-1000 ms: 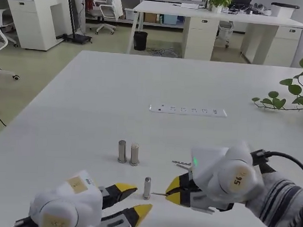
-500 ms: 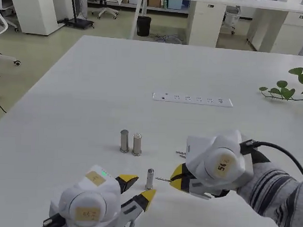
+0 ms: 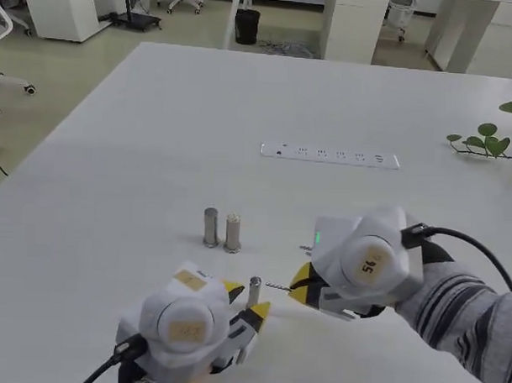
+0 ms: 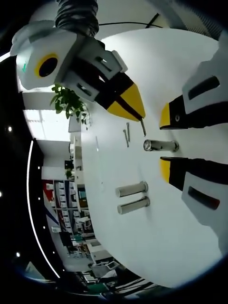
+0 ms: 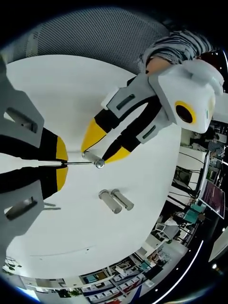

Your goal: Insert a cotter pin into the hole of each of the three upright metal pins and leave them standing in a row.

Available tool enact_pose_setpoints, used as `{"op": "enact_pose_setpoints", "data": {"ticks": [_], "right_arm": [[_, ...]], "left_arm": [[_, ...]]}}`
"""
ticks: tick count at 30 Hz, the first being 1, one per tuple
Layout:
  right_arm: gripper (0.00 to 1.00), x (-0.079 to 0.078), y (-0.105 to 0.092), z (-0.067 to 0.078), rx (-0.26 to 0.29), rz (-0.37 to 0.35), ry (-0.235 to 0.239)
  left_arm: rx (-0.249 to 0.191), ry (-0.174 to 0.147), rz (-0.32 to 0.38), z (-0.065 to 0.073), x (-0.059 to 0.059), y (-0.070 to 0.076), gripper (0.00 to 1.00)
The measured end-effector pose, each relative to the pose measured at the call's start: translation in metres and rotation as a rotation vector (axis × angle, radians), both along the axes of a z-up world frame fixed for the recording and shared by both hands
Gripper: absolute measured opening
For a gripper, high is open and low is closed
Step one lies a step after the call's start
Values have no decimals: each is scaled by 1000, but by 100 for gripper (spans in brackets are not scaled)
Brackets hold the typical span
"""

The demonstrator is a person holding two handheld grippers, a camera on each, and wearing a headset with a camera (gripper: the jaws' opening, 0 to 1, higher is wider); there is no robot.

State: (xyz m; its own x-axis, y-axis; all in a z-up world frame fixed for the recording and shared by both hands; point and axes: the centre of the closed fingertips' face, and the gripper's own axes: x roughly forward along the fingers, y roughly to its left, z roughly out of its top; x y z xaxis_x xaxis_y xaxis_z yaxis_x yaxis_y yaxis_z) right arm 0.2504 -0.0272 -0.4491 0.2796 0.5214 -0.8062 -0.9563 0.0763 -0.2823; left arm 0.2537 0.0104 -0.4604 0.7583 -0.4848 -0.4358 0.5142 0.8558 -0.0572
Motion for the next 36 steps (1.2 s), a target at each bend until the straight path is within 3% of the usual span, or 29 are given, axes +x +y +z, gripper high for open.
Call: {"op": "enact_pose_setpoints", "data": {"ticks": [2, 18, 29, 36], "right_arm": [[0, 1, 1, -1, -1, 1, 2], [0, 0, 8, 0, 0, 16, 0], [0, 0, 21, 8, 31, 40, -2], [0, -1, 25, 7, 21, 54, -4]], "left_arm": [[-9, 14, 22, -3, 3, 1, 17], [41, 16, 32, -10, 10, -4, 6], [45, 19, 30, -11, 10, -4, 5], [44, 19, 34, -11, 9, -4, 5]]}}
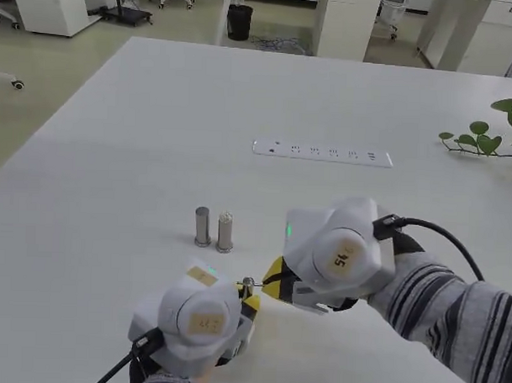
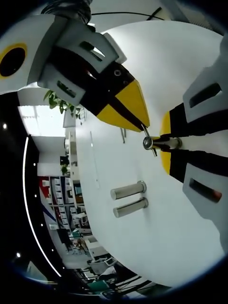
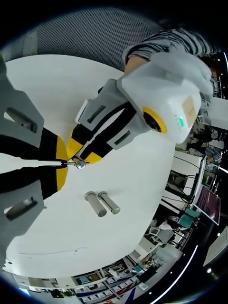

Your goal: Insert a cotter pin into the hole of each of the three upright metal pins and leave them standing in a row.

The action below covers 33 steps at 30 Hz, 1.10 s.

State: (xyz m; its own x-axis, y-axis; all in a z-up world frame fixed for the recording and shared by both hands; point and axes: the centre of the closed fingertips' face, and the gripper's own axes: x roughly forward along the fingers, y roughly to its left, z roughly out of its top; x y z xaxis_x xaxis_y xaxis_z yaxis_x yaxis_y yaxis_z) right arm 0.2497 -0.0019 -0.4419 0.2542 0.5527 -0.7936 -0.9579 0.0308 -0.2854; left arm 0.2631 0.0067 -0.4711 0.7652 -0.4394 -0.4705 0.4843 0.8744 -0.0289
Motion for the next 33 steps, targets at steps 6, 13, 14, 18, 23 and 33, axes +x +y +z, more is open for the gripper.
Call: {"op": "enact_pose_setpoints", "data": {"ticks": [6, 13, 14, 18, 23, 33], "right_arm": [[0, 1, 4, -1, 6, -12, 10], [0, 1, 9, -1, 12, -22, 16], [0, 1, 9, -1, 13, -25, 18], [0, 2, 10, -2, 10, -31, 17], [0, 3, 10, -1, 25, -50, 26], [2, 1, 5, 3, 33, -49, 26]], "left_arm": [[-7, 0, 12, 0, 0, 0, 5], [-7, -2, 21, 0, 0, 0, 5], [-7, -3, 22, 0, 1, 0, 5], [-8, -1, 30, -1, 1, 0, 5], [-5, -3, 35, -1, 2, 0, 5], [2, 0, 42, -1, 2, 0, 5]]}}
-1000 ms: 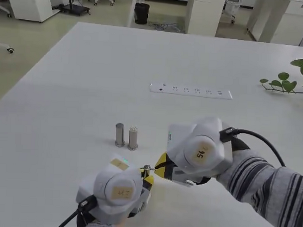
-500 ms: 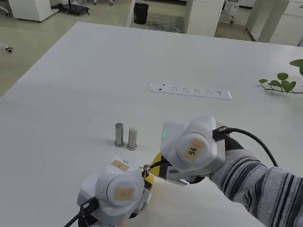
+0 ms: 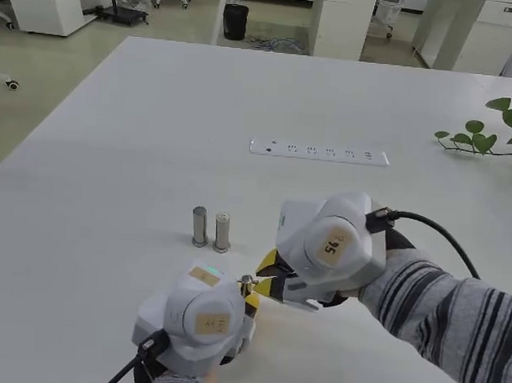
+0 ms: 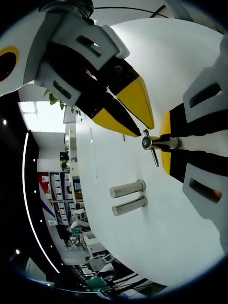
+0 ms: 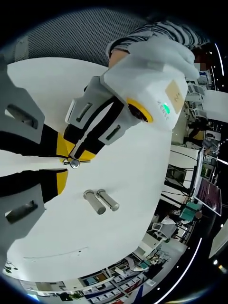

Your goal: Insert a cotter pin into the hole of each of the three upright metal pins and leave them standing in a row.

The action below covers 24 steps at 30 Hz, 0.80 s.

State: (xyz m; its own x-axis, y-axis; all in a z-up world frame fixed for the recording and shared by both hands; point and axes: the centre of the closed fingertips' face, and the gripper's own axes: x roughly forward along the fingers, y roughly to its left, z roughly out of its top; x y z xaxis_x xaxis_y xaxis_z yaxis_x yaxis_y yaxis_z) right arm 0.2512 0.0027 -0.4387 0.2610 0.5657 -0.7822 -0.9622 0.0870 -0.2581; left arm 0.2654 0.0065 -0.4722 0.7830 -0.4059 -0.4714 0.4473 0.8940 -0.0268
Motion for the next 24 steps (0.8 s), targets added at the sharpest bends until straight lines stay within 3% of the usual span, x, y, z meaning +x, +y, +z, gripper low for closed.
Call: {"op": "enact_pose_setpoints", "data": {"ticks": [10, 24], "right_arm": [[0, 1, 2, -2, 23, -7, 2], [0, 3, 2, -2, 45, -52, 23]], "left_arm": [[-8, 15, 9, 0, 0, 1, 5], [8, 11, 2, 0, 0, 0, 5]]}}
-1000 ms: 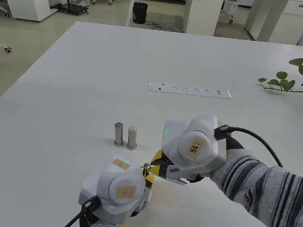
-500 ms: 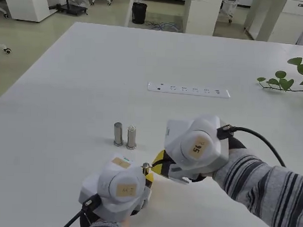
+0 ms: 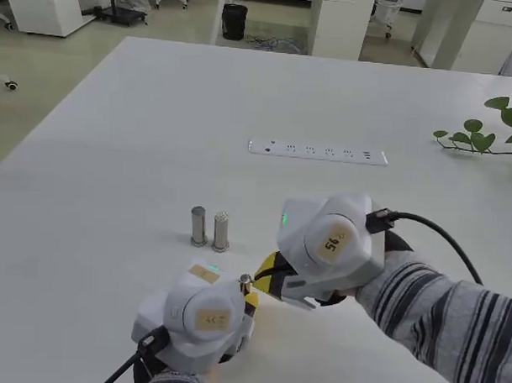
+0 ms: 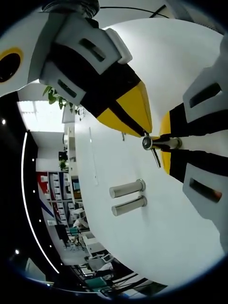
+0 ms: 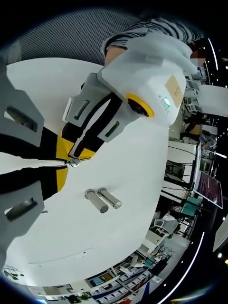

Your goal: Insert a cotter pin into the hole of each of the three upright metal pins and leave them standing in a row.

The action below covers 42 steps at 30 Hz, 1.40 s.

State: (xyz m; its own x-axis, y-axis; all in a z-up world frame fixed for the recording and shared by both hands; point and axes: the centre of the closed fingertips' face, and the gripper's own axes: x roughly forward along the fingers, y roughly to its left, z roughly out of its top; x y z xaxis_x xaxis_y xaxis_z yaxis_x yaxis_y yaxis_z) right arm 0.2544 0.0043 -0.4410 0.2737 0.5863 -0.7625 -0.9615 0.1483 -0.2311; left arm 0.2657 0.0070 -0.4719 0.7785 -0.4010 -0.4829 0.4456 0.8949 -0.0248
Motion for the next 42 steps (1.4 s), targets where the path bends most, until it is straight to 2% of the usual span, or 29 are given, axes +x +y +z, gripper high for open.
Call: {"op": "enact_pose_setpoints", "data": {"ticks": [2, 6, 10, 12, 14, 19, 22, 30, 34, 42], "right_arm": [[2, 1, -2, -1, 7, -24, 3], [13, 5, -9, -1, 32, -78, 13], [16, 9, -16, 2, 80, -153, 27], [17, 8, -19, 3, 126, -199, 57], [18, 8, -24, 4, 148, -230, 72], [18, 10, -37, 4, 188, -296, 79], [20, 9, -42, 7, 249, -347, 117], [29, 10, -52, 11, 334, -424, 153], [33, 10, -53, 10, 365, -455, 171], [36, 7, -57, 6, 376, -479, 181]], "left_arm": [[1, 0, -1, 0, 0, 0, 5], [1, 4, -4, 0, 1, 2, 5], [5, 8, -8, 0, 3, 6, 5], [7, 11, -5, 1, 5, 11, 5], [6, 4, -6, 4, 7, 16, 5], [7, -2, -12, 10, 15, 30, 5], [16, -11, -7, 14, 22, 43, 5], [23, -22, 7, 18, 33, 67, 5], [18, -14, 19, 14, 36, 76, 5], [19, 1, 25, 4, 38, 93, 5]]}}
